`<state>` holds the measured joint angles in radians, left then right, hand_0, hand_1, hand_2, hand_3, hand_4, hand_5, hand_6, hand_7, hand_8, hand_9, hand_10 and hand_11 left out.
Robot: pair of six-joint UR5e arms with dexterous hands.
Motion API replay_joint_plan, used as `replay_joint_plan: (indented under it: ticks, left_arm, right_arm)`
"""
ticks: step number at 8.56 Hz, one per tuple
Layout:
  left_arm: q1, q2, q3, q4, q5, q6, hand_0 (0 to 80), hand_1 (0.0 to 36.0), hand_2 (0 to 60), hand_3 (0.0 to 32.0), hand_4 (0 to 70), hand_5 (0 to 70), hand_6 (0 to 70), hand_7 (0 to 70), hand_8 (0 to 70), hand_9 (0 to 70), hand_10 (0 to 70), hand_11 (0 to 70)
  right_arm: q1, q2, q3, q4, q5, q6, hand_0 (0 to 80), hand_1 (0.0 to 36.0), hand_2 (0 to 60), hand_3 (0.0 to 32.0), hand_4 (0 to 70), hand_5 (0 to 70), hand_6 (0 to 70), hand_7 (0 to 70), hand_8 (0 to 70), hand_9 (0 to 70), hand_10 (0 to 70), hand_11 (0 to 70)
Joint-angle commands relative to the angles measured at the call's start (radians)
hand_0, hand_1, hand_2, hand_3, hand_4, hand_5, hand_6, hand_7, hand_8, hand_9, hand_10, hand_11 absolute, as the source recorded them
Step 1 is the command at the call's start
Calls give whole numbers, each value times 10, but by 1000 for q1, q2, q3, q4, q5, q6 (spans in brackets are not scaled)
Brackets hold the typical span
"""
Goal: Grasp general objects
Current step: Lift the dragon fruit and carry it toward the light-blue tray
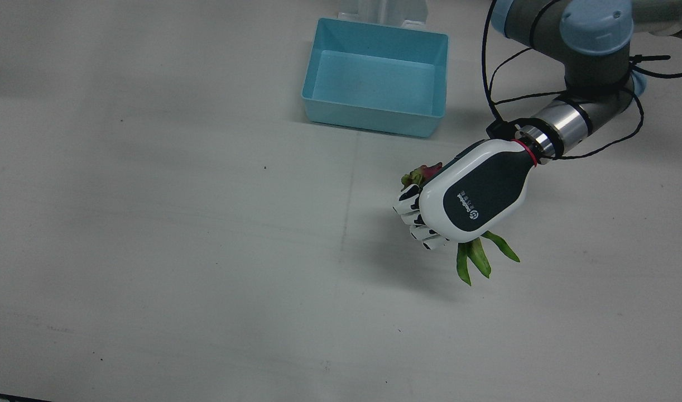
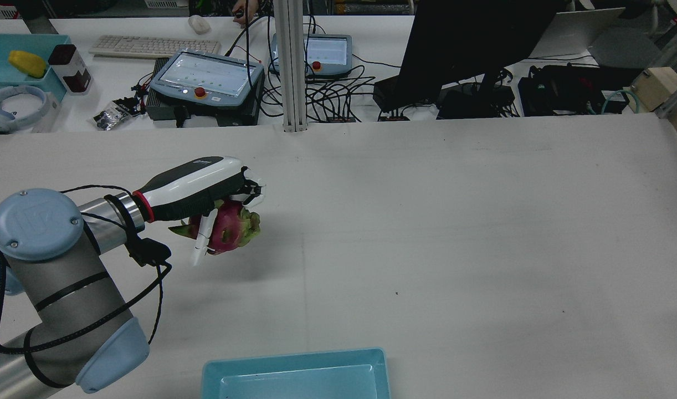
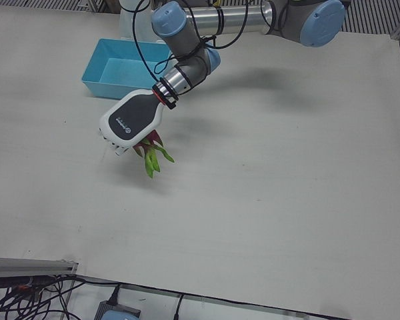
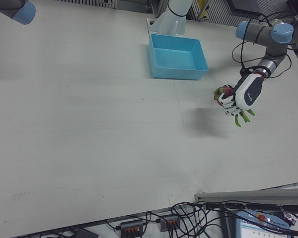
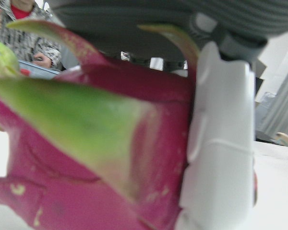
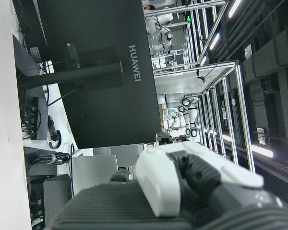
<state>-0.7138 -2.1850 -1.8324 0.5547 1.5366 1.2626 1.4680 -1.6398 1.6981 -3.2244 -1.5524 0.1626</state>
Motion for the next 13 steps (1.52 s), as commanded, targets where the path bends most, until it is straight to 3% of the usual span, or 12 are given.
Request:
replay_joint_plan:
  ticks: [1, 3, 5, 8, 11, 13]
  left_arm:
    - [-16, -55, 97, -282, 199, -370, 800, 360, 600, 0, 431, 700, 700, 700, 700, 700, 700, 700]
    - [-9, -56, 116, -413, 334, -486, 800, 360, 600, 0, 465, 700, 700, 700, 700, 700, 700, 700]
    - [6, -52, 102, -556, 350, -552, 800, 360, 600, 0, 530, 700, 700, 700, 700, 700, 700, 700]
    - [129, -52, -10, -558, 364, -555, 800, 360, 600, 0, 677, 700, 700, 700, 700, 700, 700, 700]
    - [220, -23, -22, -607, 364, -549, 800, 360, 600, 0, 700, 700, 700, 700, 700, 700, 700, 700]
    - [241, 49, -50, -669, 364, -545, 800, 360, 600, 0, 692, 700, 700, 700, 700, 700, 700, 700]
  right_arm:
    - [0, 0, 0, 0, 0, 0, 0, 0, 0, 0, 0, 0, 0, 0, 0, 0, 0, 0]
    - [0, 0, 0, 0, 0, 0, 0, 0, 0, 0, 0, 0, 0, 0, 0, 0, 0, 0]
    - [0, 0, 2, 0, 0, 0, 0, 0, 0, 0, 0, 0, 0, 0, 0, 0, 0, 0]
    - [0, 0, 2, 0, 0, 0, 0, 0, 0, 0, 0, 0, 0, 0, 0, 0, 0, 0]
    - [0, 0, 2, 0, 0, 0, 0, 0, 0, 0, 0, 0, 0, 0, 0, 0, 0, 0]
    - [0, 0, 2, 0, 0, 0, 0, 0, 0, 0, 0, 0, 0, 0, 0, 0, 0, 0]
